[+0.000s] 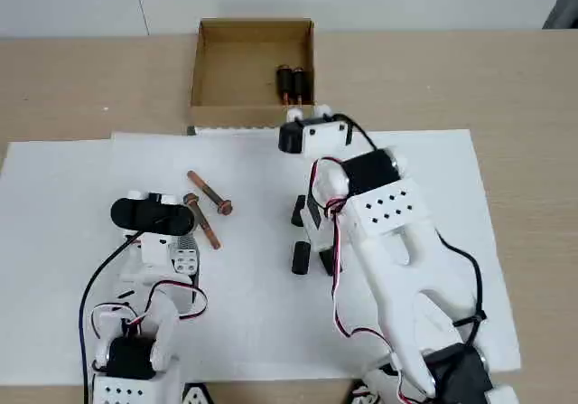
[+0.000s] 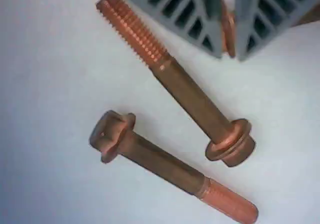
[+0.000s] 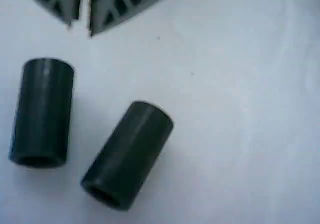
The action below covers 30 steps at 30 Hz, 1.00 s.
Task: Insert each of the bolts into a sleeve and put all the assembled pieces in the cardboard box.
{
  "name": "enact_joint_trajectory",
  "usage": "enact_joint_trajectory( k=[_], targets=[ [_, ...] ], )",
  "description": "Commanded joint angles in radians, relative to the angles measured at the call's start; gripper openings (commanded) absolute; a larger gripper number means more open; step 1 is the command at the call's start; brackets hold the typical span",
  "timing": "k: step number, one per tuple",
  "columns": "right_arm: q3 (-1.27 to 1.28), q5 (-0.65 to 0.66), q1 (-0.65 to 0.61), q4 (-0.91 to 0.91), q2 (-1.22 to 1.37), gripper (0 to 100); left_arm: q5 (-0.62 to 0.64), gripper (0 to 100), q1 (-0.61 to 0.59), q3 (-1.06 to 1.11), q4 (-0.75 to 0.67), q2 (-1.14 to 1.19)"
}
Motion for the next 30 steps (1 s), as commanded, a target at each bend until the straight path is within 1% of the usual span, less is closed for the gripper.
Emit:
enact_joint_trajectory(
  k=[1, 3, 5, 7, 12, 18, 24, 30],
  targets=[
    [0.072, -0.002, -0.004, -0.076, -0.039, 9.1, 0.002, 1, -0.005, -0.005, 0.002, -0.011],
    [0.109, -0.002, -0.004, -0.111, -0.039, 15.4, 0.002, 1, -0.005, -0.005, 0.002, -0.011],
    [0.135, -0.002, -0.004, -0.145, -0.039, 16.9, 0.002, 1, -0.005, -0.005, 0.002, -0.011],
    [0.158, 0.0, -0.004, -0.183, -0.039, 16.9, 0.002, 1, -0.005, -0.005, 0.002, -0.011],
    [0.218, 0.055, -0.004, -0.255, -0.039, 16.9, 0.002, 1, -0.005, -0.005, 0.002, -0.011],
    [0.229, 0.055, -0.004, -0.277, 0.007, 16.5, 0.002, 1, -0.005, -0.005, 0.002, -0.011],
    [0.229, 0.055, -0.004, -0.32, 0.114, 9.6, 0.002, 1, -0.005, -0.005, 0.002, -0.011],
    [0.229, 0.055, -0.004, -0.355, 0.182, 9.5, 0.002, 1, -0.005, -0.005, 0.002, -0.011]
  ],
)
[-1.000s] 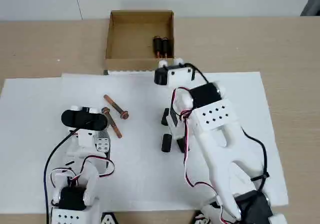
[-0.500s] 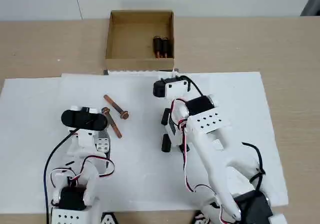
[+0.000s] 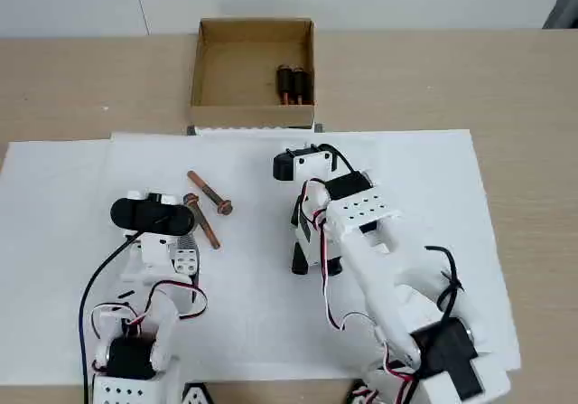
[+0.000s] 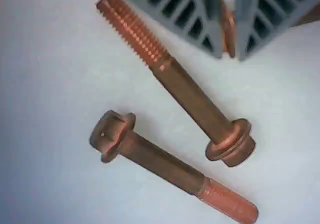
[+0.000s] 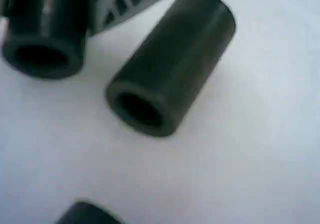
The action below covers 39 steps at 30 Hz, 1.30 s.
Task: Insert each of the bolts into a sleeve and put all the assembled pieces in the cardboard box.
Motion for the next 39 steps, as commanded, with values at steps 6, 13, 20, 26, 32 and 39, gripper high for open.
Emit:
enact_joint_trajectory(
  k=[6, 13, 20, 26, 32, 39],
  targets=[
    [-0.003, 0.012, -0.004, -0.019, 0.088, 9.4, 0.002, 1, -0.005, -0.005, 0.002, -0.011],
    [-0.003, 0.012, -0.004, -0.031, 0.15, 9.4, 0.002, 1, -0.005, -0.005, 0.002, -0.011],
    [-0.009, 0.012, -0.019, -0.067, 0.15, 1.9, 0.002, 1, -0.005, -0.005, 0.002, -0.011],
    [-0.114, 0.005, -0.031, 0.004, 0.111, 0.3, 0.002, 1, -0.005, -0.005, 0.002, -0.011],
    [-0.238, 0.008, -0.03, 0.11, -0.045, 0.3, 0.002, 1, -0.003, -0.005, 0.002, -0.011],
    [-0.333, 0.006, -0.025, 0.263, -0.239, 0.3, 0.0, 1, -0.003, -0.005, 0.0, -0.011]
  ],
)
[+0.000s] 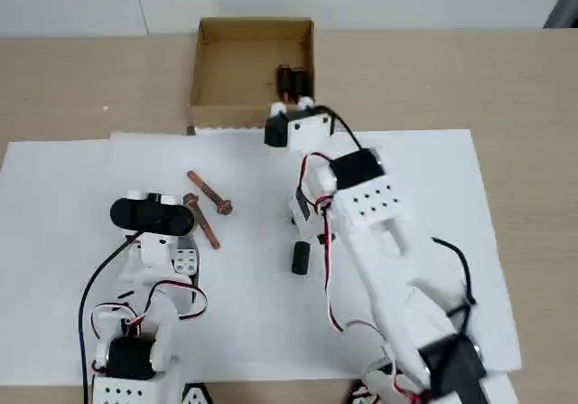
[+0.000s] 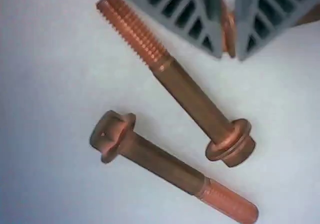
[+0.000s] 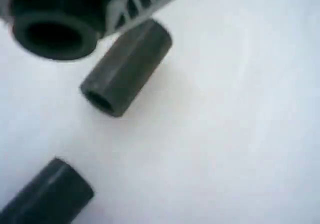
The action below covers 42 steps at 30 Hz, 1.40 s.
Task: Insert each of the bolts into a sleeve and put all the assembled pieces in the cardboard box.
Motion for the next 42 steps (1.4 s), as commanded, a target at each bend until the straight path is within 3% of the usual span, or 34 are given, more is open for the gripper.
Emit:
enact_joint_trajectory(
  k=[1, 9, 15, 20, 30, 33, 42],
  targets=[
    [-0.066, 0.005, -0.002, 0.077, -0.137, 0.3, 0.0, 1, -0.003, -0.005, 0.0, -0.011],
    [-0.066, -0.064, 0.007, 0.173, -0.404, 0.3, 0.002, 2, -0.003, -0.082, 0.003, -0.003],
    [-0.054, -0.095, 0.18, 0.245, -0.524, 0.3, 0.002, 2, -0.003, -0.259, 0.109, 0.04],
    [0.021, -0.071, 0.328, 0.243, -0.578, 0.4, 0.003, 2, -0.003, -0.458, 0.132, 0.265],
    [0.144, -0.075, 0.443, 0.232, -0.639, 0.5, 0.031, 2, -0.074, -0.903, 0.14, 0.845],
    [0.17, -0.075, 0.475, 0.232, -0.65, 0.5, 0.129, 2, -0.091, -0.963, 0.141, 0.968],
    [0.235, -0.075, 0.509, 0.229, -0.76, 0.6, 0.272, 1, -0.081, -1.001, 0.141, 1.177]
  ],
)
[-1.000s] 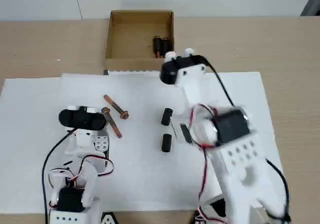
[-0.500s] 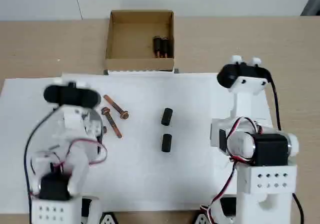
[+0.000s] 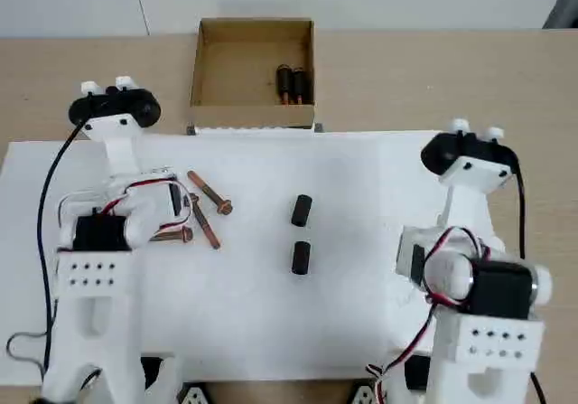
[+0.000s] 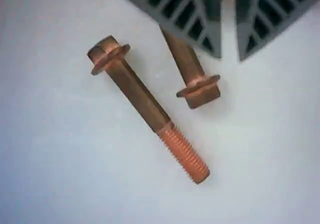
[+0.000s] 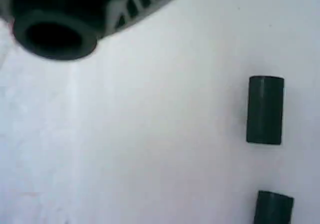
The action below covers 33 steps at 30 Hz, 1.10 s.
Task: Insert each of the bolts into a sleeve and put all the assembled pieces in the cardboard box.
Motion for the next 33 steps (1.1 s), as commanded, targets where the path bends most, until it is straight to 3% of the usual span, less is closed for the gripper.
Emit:
enact_joint_trajectory(
  k=[1, 8, 16, 27, 33],
  targets=[
    [0.015, 0.003, 0.01, -0.018, -0.064, 0.6, 0.057, 1, -0.002, -0.05, 0.002, 0.055],
    [0.092, 0.003, 0.01, -0.056, -0.168, 0.6, 0.183, 1, 0.005, -0.05, 0.002, 0.144],
    [0.172, 0.005, 0.007, -0.119, -0.203, 0.6, 0.296, 1, 0.103, -0.053, 0.014, 0.247],
    [0.172, 0.005, 0.005, -0.12, -0.202, 0.6, 0.304, 1, 0.106, -0.143, 0.017, 0.397],
    [0.172, 0.005, 0.005, -0.12, -0.203, 0.6, 0.304, 8, 0.106, -0.255, 0.115, 0.537]
  ],
)
